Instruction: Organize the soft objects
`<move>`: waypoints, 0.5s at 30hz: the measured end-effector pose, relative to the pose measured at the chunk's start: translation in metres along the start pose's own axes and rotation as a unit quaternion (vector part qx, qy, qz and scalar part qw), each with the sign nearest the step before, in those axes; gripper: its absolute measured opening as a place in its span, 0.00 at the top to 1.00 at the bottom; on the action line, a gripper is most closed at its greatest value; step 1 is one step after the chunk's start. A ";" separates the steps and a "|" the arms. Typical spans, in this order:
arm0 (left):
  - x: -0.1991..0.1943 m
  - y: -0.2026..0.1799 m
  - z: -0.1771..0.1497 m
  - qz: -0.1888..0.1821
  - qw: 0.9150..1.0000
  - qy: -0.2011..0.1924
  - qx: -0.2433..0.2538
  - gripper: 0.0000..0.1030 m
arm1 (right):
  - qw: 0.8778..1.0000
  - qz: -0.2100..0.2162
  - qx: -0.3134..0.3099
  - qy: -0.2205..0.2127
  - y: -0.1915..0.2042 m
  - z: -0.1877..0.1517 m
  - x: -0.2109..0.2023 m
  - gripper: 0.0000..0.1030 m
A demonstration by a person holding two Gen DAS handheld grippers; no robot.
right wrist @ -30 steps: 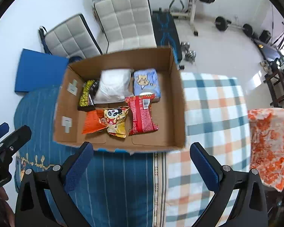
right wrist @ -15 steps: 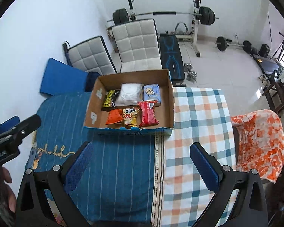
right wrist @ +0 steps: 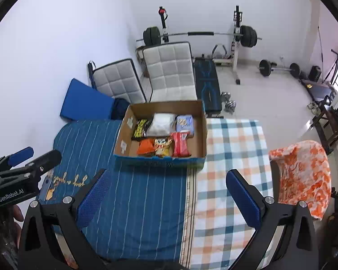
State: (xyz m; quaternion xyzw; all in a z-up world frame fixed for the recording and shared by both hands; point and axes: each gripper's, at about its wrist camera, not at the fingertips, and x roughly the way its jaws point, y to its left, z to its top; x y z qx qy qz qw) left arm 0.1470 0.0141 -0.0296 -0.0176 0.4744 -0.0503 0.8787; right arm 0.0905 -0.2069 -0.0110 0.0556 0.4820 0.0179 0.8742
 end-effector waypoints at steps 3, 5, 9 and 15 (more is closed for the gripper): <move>-0.003 -0.001 0.003 0.012 1.000 -0.012 0.000 0.02 | 1.000 -0.013 0.001 -0.016 -0.001 0.008 -0.007 0.00; -0.005 -0.002 0.005 0.013 1.000 -0.018 0.000 0.02 | 1.000 -0.018 0.002 -0.022 -0.002 0.013 -0.010 0.00; -0.008 -0.004 0.009 0.019 0.999 -0.033 0.004 0.00 | 0.999 -0.020 0.008 -0.034 -0.003 0.020 -0.013 0.00; -0.013 -0.006 0.015 0.038 0.998 -0.051 0.007 0.00 | 0.999 -0.025 0.008 -0.038 -0.002 0.023 -0.009 0.00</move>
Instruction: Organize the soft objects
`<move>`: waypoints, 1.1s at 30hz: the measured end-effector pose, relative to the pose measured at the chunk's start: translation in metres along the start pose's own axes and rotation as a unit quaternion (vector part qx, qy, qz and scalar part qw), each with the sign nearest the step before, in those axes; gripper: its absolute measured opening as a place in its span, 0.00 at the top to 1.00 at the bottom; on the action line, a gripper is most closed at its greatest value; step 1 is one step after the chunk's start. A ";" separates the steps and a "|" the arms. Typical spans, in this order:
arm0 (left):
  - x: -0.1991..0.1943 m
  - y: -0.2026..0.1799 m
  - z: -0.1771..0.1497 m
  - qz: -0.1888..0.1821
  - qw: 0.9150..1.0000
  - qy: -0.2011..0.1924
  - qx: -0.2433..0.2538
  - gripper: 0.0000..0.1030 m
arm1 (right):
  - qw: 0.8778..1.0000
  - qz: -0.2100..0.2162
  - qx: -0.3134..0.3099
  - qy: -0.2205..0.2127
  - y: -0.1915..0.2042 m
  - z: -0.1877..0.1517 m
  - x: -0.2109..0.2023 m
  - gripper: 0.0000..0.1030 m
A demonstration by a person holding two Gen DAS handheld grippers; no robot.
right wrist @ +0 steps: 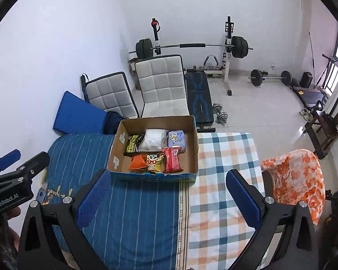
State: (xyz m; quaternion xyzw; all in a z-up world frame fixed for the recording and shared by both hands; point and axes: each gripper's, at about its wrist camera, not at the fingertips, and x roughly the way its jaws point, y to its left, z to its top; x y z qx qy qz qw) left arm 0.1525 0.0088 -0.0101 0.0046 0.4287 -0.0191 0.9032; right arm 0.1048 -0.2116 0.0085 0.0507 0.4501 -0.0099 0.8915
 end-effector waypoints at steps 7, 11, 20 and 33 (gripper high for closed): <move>0.003 0.002 0.000 -0.012 1.000 0.007 -0.013 0.00 | 1.000 0.000 0.007 -0.008 -0.002 0.005 0.002 0.00; 0.004 -0.002 -0.002 -0.005 1.000 0.013 -0.003 0.00 | 1.000 -0.002 0.009 -0.010 -0.004 0.005 0.001 0.00; 0.003 -0.005 -0.003 -0.004 1.000 0.010 0.001 0.00 | 1.000 -0.007 0.013 -0.003 -0.008 0.003 0.004 0.00; 0.009 -0.007 -0.008 0.000 1.000 0.021 0.005 0.00 | 1.000 -0.012 0.011 0.000 -0.011 -0.001 0.005 0.00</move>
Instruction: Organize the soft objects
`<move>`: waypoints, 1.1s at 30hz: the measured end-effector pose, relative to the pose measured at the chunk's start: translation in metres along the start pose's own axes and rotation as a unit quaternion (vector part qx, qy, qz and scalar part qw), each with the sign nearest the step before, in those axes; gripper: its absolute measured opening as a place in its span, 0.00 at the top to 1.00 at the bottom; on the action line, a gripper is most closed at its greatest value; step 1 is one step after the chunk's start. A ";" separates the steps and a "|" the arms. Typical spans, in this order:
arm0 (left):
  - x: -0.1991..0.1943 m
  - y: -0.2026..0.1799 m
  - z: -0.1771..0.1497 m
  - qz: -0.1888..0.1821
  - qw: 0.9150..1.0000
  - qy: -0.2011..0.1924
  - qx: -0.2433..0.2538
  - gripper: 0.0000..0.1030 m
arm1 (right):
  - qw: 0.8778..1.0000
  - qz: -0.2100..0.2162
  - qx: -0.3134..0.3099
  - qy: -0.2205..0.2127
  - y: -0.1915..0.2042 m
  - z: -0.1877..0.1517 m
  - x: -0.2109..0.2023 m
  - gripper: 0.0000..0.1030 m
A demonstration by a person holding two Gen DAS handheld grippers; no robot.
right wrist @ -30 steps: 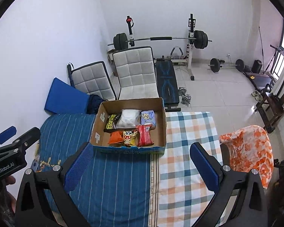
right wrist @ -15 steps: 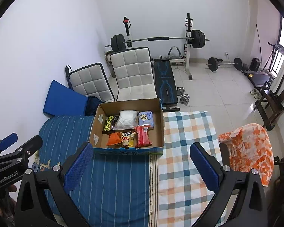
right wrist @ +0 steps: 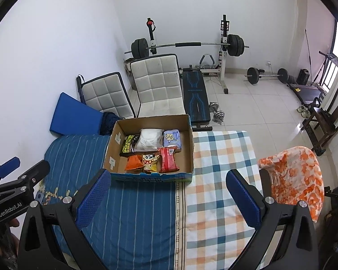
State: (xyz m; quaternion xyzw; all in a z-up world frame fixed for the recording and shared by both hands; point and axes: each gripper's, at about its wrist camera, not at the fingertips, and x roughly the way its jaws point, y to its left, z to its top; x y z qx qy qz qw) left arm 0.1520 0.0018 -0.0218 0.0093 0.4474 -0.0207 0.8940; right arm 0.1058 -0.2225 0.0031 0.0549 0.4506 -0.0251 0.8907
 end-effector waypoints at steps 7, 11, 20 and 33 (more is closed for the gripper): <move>0.001 0.000 -0.001 0.000 1.000 0.001 0.001 0.00 | 1.000 -0.003 -0.002 -0.001 0.002 -0.001 0.001 0.00; 0.002 0.001 -0.002 0.000 1.000 -0.004 0.000 0.00 | 1.000 -0.007 -0.004 -0.003 0.001 -0.001 0.001 0.00; 0.001 0.001 -0.003 0.004 1.000 -0.006 0.002 0.00 | 1.000 -0.009 -0.002 -0.005 0.000 -0.002 0.002 0.00; -0.002 0.002 -0.002 -0.002 1.000 -0.013 0.004 0.00 | 1.000 -0.009 -0.005 -0.003 0.000 -0.001 0.002 0.00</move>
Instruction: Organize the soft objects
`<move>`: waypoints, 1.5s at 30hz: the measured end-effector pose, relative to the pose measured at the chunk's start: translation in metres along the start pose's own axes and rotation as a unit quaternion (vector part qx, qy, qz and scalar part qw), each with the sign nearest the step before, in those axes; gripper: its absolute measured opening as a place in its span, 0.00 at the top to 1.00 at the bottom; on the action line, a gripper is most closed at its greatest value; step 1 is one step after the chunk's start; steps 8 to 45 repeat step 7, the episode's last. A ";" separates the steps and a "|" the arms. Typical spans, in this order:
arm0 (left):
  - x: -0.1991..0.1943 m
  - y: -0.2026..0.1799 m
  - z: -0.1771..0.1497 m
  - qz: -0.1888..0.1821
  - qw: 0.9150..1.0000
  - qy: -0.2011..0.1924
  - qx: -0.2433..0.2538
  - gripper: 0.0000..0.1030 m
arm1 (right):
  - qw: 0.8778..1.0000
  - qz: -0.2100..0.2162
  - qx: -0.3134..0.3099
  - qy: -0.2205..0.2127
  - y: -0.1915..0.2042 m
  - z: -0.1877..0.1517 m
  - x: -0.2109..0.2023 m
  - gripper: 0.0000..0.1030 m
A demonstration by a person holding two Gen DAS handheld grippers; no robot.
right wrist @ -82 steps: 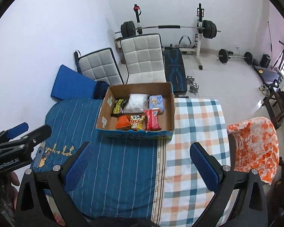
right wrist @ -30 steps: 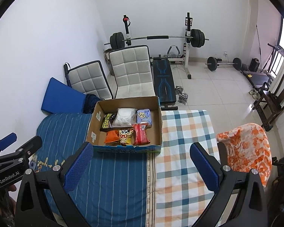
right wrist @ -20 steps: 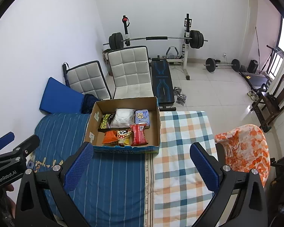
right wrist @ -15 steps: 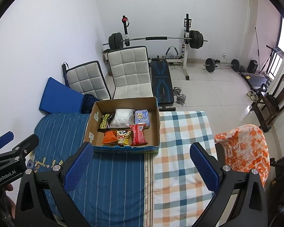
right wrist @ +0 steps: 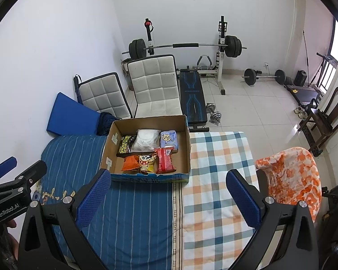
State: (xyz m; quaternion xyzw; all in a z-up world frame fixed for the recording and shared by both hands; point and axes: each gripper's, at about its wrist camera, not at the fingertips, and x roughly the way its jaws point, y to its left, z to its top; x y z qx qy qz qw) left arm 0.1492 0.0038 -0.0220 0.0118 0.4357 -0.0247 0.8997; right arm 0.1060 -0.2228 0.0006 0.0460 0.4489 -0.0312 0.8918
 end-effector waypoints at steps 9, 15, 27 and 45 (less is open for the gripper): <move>-0.007 -0.001 0.003 0.000 1.000 -0.014 0.004 0.00 | 1.000 -0.002 0.005 -0.005 -0.002 0.000 -0.002 0.00; -0.007 -0.001 0.003 0.000 1.000 -0.014 0.004 0.00 | 1.000 -0.002 0.005 -0.005 -0.002 0.000 -0.002 0.00; -0.007 -0.001 0.003 0.000 1.000 -0.014 0.004 0.00 | 1.000 -0.002 0.005 -0.005 -0.002 0.000 -0.002 0.00; -0.007 -0.001 0.003 0.000 1.000 -0.014 0.004 0.00 | 1.000 -0.002 0.005 -0.005 -0.002 0.000 -0.002 0.00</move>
